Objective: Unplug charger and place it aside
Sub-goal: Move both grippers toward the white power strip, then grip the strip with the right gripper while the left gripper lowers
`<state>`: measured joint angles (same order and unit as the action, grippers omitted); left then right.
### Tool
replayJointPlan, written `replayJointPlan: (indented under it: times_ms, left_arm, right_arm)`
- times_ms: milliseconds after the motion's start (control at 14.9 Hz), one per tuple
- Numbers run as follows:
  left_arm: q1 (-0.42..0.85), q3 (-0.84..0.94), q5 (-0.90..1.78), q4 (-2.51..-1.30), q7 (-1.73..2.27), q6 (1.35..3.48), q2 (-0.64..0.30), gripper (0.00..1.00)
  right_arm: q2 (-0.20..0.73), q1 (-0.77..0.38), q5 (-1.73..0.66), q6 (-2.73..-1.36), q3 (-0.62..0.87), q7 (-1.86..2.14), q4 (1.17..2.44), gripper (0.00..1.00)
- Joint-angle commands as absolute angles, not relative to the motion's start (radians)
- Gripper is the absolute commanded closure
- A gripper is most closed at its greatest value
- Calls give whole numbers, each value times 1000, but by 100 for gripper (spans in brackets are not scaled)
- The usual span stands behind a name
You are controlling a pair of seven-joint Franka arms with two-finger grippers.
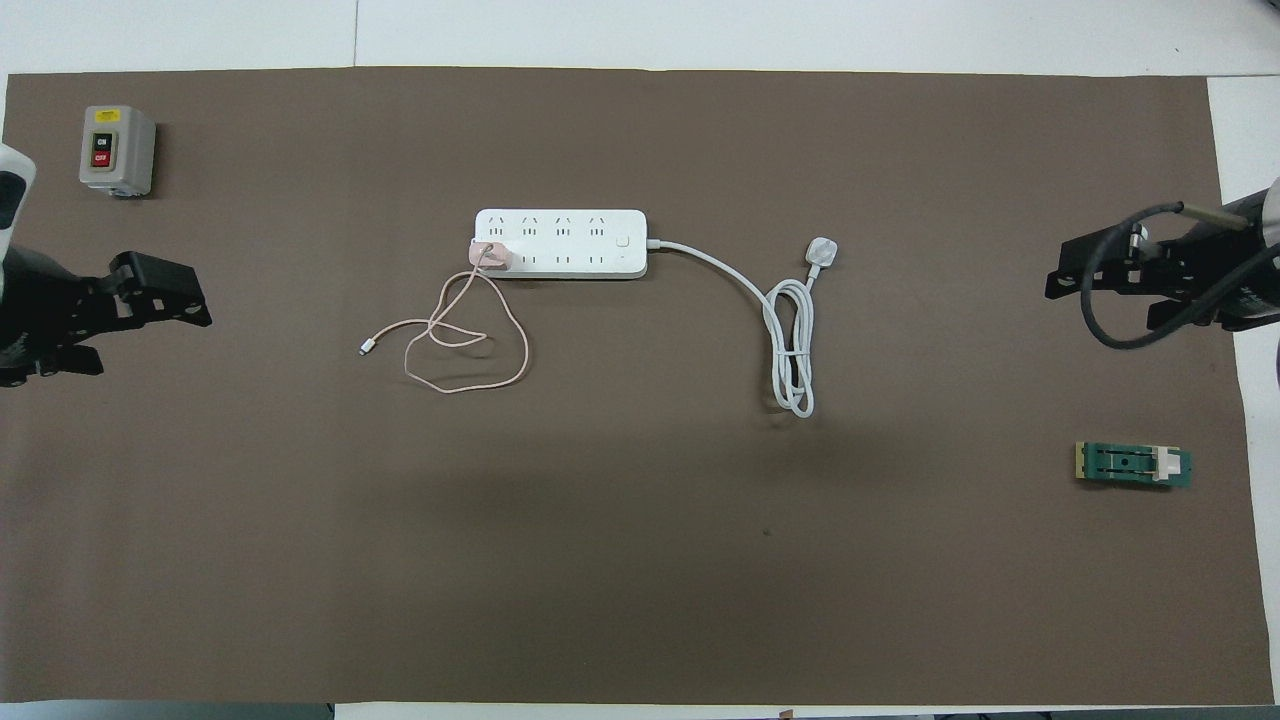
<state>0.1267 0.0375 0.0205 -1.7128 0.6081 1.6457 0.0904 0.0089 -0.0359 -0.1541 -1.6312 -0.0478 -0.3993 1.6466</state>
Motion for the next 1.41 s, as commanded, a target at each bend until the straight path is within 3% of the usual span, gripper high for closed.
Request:
replayJointPlan:
  times_ms: [0, 201, 336, 470, 672, 873, 1075, 1343]
  left_arm:
    - [178, 31, 17, -1729, 927, 1712, 72, 0]
    - [210, 31, 101, -1659, 1237, 1741, -24, 0]
    - [256, 28, 97, -1515, 1435, 1718, -180, 0]
    - [259, 25, 94, -1438, 1566, 1729, -277, 0]
    - [314, 11, 29, -1206, 1715, 1714, -498, 0]
    - [403, -110, 31, -1018, 1764, 1694, -687, 0]
    - [440, -170, 38, -980, 1764, 1692, -730, 0]
    - [442, -169, 38, -982, 1764, 1762, -756, 0]
  right_arm:
    - [27, -87, -176, -1644, -20, -656, 1637, 0]
    - [147, -113, -256, -1647, -17, -906, 1553, 0]
    - [239, -164, -285, -1663, -18, -1070, 1461, 0]
    - [293, -199, -320, -1731, -17, -1219, 1445, 0]
    - [409, -236, -470, -1859, -18, -1423, 1442, 0]
    - [533, -302, -506, -1885, -28, -1515, 1355, 0]
    - [665, -307, -518, -1890, -20, -1591, 1226, 0]
    - [764, -304, -545, -1904, -17, -1588, 1126, 0]
